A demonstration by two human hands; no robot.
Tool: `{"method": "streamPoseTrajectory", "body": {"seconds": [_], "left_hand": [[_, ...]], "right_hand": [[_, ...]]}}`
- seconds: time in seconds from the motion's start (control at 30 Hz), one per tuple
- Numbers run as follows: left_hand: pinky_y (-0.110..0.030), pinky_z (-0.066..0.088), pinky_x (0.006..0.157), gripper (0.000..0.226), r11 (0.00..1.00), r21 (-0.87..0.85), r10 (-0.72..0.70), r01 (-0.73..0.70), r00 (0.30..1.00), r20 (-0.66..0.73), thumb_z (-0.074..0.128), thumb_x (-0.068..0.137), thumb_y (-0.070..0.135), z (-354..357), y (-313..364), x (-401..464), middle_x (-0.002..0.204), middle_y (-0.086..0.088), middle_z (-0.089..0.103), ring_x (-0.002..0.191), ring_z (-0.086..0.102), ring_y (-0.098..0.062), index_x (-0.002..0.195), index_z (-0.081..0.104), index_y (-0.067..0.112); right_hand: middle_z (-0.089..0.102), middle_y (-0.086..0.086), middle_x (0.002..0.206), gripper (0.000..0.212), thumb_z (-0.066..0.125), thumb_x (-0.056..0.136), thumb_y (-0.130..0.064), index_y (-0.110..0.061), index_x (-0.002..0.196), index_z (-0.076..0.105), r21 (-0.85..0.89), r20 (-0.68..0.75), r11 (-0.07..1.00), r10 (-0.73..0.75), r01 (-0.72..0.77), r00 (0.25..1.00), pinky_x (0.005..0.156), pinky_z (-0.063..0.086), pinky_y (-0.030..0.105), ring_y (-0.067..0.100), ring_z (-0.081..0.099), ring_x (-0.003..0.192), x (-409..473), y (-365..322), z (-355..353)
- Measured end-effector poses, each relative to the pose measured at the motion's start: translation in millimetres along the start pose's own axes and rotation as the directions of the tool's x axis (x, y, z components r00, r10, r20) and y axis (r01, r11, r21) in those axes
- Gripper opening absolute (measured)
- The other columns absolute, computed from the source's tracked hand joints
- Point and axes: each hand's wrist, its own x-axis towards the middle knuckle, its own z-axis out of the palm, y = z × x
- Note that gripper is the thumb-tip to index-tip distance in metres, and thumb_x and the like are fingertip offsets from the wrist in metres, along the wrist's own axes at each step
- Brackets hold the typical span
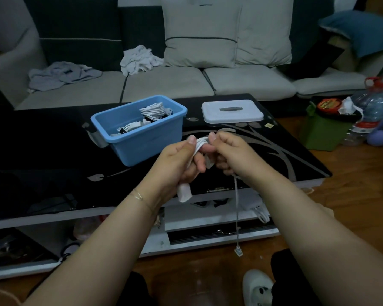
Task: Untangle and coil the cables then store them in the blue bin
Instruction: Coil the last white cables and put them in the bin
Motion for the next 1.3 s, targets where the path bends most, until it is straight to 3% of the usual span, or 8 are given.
{"method": "streamPoseTrajectory", "body": {"seconds": [0.23, 0.33, 0.53, 0.67, 0.83, 1.0, 1.14, 1.3], "left_hand": [[-0.014, 0.041, 0.046, 0.037, 0.931, -0.363, 0.011, -0.043, 0.996, -0.089, 0.029, 0.103, 0.019, -10, 12, 2, 0.116, -0.014, 0.069, 0.046, 0.048, -0.006, 0.119, 0.052, -0.004], [-0.02, 0.055, 0.061, 0.034, 0.922, -0.385, -0.001, -0.042, 0.994, -0.11, 0.03, 0.103, 0.014, -14, 13, 1, 0.119, -0.011, 0.068, 0.076, 0.07, -0.013, 0.124, 0.051, -0.003], [-0.036, 0.057, 0.086, 0.033, 0.93, -0.362, 0.022, -0.07, 0.991, -0.135, 0.029, 0.103, 0.006, -18, 8, 5, 0.123, -0.016, 0.064, 0.111, 0.064, -0.028, 0.129, 0.044, -0.006], [-0.037, 0.053, 0.095, 0.035, 0.977, -0.195, 0.054, -0.082, 0.988, -0.148, 0.028, 0.104, 0.007, -21, 3, 8, 0.124, -0.012, 0.063, 0.117, 0.061, -0.024, 0.136, 0.037, -0.002], [-0.023, 0.053, 0.087, 0.025, 0.98, 0.182, 0.101, -0.079, 0.988, -0.115, 0.027, 0.105, 0.011, -9, -2, 5, 0.112, 0.001, 0.066, 0.099, 0.067, -0.013, 0.126, 0.041, 0.01], [-0.035, 0.049, 0.078, 0.053, 0.657, 0.751, 0.122, -0.065, 0.992, -0.022, 0.028, 0.097, 0.055, -13, -6, 0, 0.083, 0.001, 0.071, 0.08, 0.065, -0.009, 0.107, 0.058, 0.013], [-0.02, 0.035, 0.055, 0.043, 0.745, 0.664, 0.016, -0.069, 0.996, 0.085, 0.029, 0.096, 0.05, -11, -1, -2, 0.058, 0.01, 0.059, 0.049, 0.047, 0.003, 0.09, 0.062, 0.023], [-0.015, 0.023, 0.041, 0.039, 0.943, 0.332, -0.058, 0.024, 0.994, 0.095, 0.034, 0.102, 0.03, -6, 3, 0, 0.047, 0.012, 0.034, 0.042, 0.024, -0.004, 0.095, 0.062, 0.004]], "right_hand": [[0.048, -0.009, 0.061, 0.022, 0.039, 0.101, -0.032, -0.026, 0.088, 0.056, -0.419, 0.077, 0.906, -0.034, 0.063, 0.996, 0.065, 0.052, 0.041, 0.01, 0.048, 0.057, 0, 24, 27], [0.053, -0.007, 0.073, 0.02, 0.039, 0.1, -0.031, -0.026, 0.117, 0.051, -0.552, 0.208, 0.819, -0.045, 0.155, 0.977, 0.066, 0.045, 0.034, 0.015, 0.052, 0.068, -9, 20, 36], [0.065, 0.01, 0.11, 0.035, 0.047, 0.097, -0.028, -0.032, 0.131, 0.042, -0.651, 0.264, 0.732, -0.028, 0.2, 0.964, 0.081, 0.05, 0.04, 0.028, 0.06, 0.095, -13, 16, 33], [0.06, -0.009, 0.086, 0.021, 0.045, 0.099, -0.031, -0.027, 0.117, 0.055, -0.675, 0.243, 0.706, -0.064, 0.216, 0.968, 0.071, 0.046, 0.032, 0.021, 0.057, 0.086, -14, 11, 29], [0.049, -0.011, 0.065, 0.022, 0.047, 0.095, -0.044, -0.027, 0.081, 0.052, -0.729, 0.193, 0.652, -0.098, 0.21, 0.976, 0.056, 0.038, 0.03, 0.01, 0.049, 0.066, -12, 6, 22], [0.048, -0.012, 0.054, 0.03, 0.053, 0.094, -0.025, -0.021, 0.065, 0.05, -0.364, 0.176, 0.923, -0.065, 0.126, 0.982, 0.059, 0.046, 0.031, 0.006, 0.046, 0.055, -11, -4, 8], [0.046, -0.009, 0.051, 0.026, 0.05, 0.097, -0.027, -0.008, 0.081, 0.056, -0.218, 0.154, 0.971, -0.061, 0.094, 0.986, 0.046, 0.038, 0.02, 0.004, 0.04, 0.046, -12, -14, -8], [0.047, -0.015, 0.041, 0.02, 0.052, 0.097, -0.017, -0.002, 0.084, 0.055, -0.14, 0.041, 0.98, -0.139, 0.143, 0.989, 0.042, 0.032, 0.008, -0.003, 0.04, 0.037, -9, -14, -14]]}}
